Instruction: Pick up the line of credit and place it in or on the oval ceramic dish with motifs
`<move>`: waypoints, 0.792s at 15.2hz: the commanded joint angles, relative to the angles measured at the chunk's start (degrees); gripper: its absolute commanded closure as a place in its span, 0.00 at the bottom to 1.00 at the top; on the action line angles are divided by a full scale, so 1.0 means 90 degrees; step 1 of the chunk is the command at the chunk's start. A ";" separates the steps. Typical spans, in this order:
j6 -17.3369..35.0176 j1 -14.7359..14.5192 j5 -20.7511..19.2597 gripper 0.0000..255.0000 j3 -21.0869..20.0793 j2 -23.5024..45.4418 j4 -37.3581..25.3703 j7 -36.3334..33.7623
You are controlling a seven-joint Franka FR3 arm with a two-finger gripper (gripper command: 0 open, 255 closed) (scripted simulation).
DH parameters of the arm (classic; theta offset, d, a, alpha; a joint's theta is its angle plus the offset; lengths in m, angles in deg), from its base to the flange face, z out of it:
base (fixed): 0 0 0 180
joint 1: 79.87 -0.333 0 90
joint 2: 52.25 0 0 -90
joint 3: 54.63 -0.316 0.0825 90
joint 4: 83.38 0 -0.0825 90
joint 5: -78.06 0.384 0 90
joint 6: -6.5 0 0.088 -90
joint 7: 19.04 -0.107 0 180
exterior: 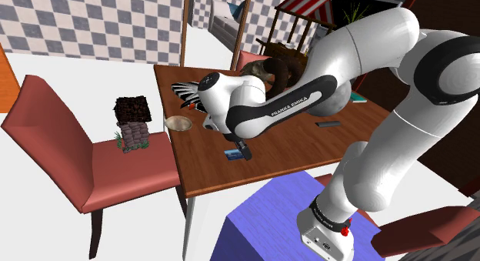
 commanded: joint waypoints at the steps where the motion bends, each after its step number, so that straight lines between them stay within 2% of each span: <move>1: 0.0022 0.0005 -0.0009 0.00 0.0005 0.0003 0.0016 0.0000; 5: 0.0021 0.0005 -0.0008 0.00 0.0005 0.0003 0.0015 0.0000; 6: 0.0021 0.0005 -0.0008 1.00 0.0005 0.0003 0.0015 0.0000; 12: 0.0021 0.0005 -0.0009 1.00 0.0006 0.0002 0.0015 0.0001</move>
